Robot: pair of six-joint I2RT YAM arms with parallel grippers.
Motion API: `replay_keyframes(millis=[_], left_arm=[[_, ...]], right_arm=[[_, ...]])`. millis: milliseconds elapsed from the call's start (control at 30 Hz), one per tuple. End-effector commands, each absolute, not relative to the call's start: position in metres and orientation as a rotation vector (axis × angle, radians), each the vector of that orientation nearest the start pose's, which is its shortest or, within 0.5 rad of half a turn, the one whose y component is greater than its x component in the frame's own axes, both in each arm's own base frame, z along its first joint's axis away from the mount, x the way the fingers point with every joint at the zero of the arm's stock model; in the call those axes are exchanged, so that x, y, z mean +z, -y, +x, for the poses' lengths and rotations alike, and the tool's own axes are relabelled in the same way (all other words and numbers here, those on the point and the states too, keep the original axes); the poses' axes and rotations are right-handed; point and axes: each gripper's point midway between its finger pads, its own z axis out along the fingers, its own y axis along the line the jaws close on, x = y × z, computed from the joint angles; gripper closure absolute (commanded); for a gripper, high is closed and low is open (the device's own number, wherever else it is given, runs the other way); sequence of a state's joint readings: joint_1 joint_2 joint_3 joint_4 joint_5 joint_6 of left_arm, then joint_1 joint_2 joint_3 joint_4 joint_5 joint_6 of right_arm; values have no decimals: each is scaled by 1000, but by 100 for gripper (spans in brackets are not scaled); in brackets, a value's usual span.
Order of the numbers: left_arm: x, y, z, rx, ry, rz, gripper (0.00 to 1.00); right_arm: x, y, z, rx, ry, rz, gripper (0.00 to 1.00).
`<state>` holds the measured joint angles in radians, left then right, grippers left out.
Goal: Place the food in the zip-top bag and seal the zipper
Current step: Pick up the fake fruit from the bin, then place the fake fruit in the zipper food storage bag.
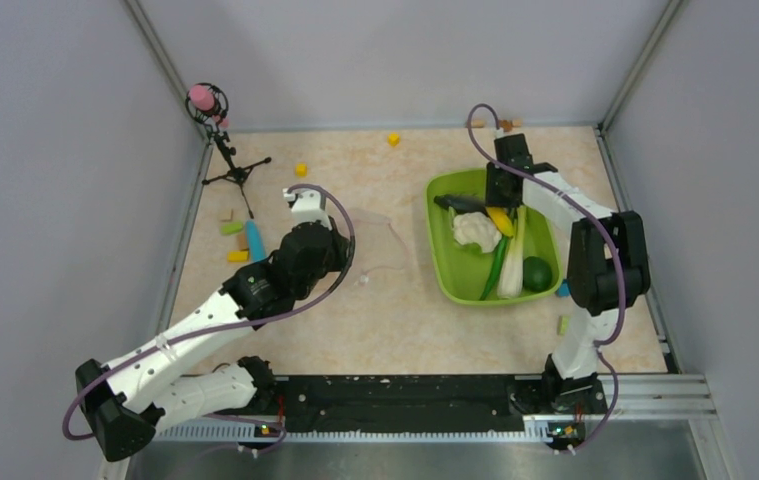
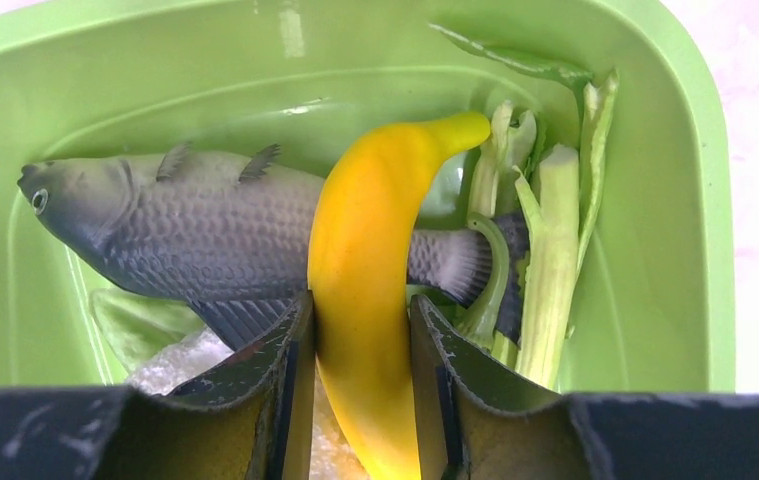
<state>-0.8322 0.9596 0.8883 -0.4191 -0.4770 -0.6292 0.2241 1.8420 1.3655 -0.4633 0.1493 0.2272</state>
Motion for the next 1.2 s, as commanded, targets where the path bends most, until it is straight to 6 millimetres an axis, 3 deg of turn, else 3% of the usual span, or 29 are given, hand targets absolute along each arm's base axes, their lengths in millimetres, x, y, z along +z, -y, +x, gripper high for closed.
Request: replay_keyframes(millis=[0,200,333,533,700,833,933,1033,1167], left_arm=[[238,189,259,-453,-1976,-135,100],[236,191,259,-462,-1985,-125,100],[235,196,256,-497,-1984,-106,100],[232,198,256,-503,-1991,-94,100],[227,203,255,-516,-2004,-75,100],[224,206,254,-534,-2009,-60,100],[223,209,253,-547,-2011,-52,100],[222,209,253,-545,-2015,-50,100],[222,211,251,-556,-2016,-38,100]], right_arm=[[116,-80,443,21,-2406,81,79],[150,-100,425,202,-2336,25,82],[177,-125,398,409,-2250,-70,83],[210,-142,355,595,-2137,-160,83],[245,-169,311,829,-1999,-304,83],[265,-206,255,1187,-1854,-564,83],[273,-228,215,1386,-1752,-736,83],[269,-252,188,1479,-1734,-854,81],[256,-281,173,1542,-1814,-925,81]])
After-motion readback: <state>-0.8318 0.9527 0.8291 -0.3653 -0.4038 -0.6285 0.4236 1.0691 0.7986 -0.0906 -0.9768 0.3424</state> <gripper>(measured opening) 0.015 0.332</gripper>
